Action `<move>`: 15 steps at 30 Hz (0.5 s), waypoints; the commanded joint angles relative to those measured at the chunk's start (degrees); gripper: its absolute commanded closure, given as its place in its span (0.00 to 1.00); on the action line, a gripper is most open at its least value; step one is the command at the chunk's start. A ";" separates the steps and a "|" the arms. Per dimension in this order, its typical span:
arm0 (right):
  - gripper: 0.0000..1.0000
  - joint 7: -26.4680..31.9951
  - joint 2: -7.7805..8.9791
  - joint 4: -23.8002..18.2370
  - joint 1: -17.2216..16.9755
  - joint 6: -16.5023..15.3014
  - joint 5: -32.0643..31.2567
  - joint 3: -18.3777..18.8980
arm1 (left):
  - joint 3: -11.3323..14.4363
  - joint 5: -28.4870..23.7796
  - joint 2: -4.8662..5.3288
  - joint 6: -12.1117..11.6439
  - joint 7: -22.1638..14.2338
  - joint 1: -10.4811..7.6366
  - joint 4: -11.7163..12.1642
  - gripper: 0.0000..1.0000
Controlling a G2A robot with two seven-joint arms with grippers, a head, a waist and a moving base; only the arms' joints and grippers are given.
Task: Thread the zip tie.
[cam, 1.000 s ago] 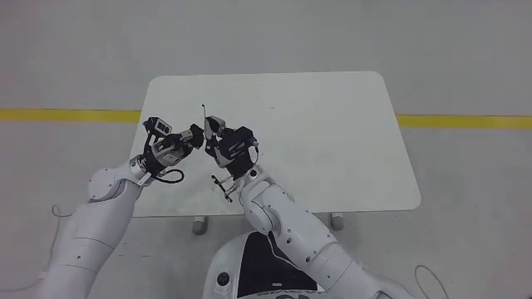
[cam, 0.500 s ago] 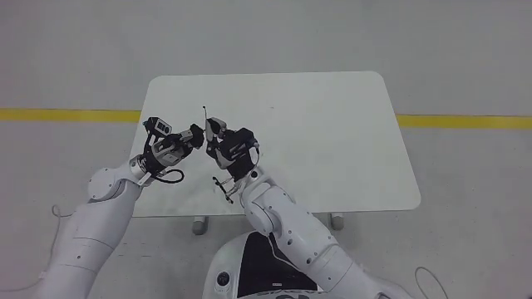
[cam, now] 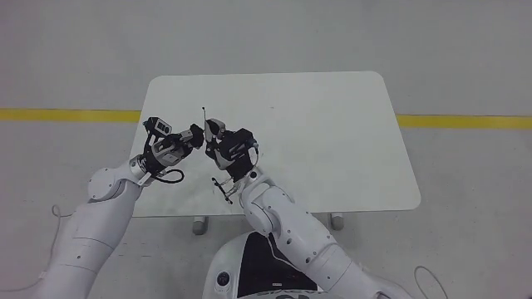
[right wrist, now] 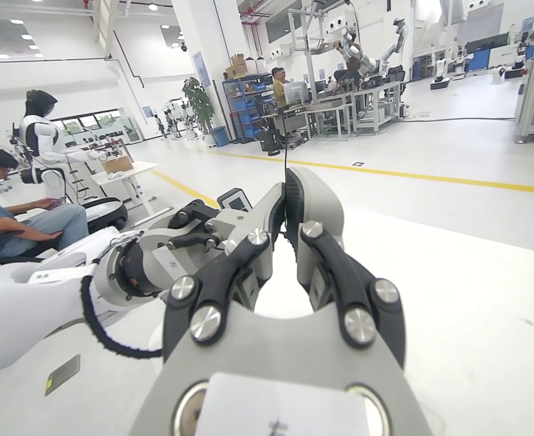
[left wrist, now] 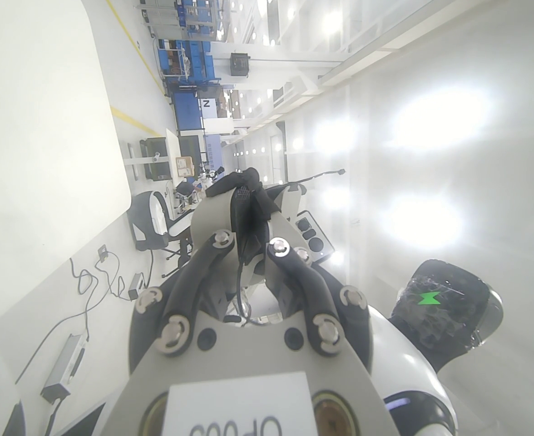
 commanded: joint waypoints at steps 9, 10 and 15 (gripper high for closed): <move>1.00 0.14 -0.21 1.02 0.40 0.48 0.03 -0.18 | 0.00 0.00 0.00 0.00 0.00 0.00 0.00 1.00; 1.00 0.17 -0.22 1.04 0.41 0.55 -0.03 -0.17 | 0.00 0.00 0.00 0.00 0.00 0.00 0.00 1.00; 1.00 0.53 -0.25 1.24 0.45 0.97 -0.29 -0.12 | 0.00 0.00 0.00 0.00 0.00 0.00 0.00 1.00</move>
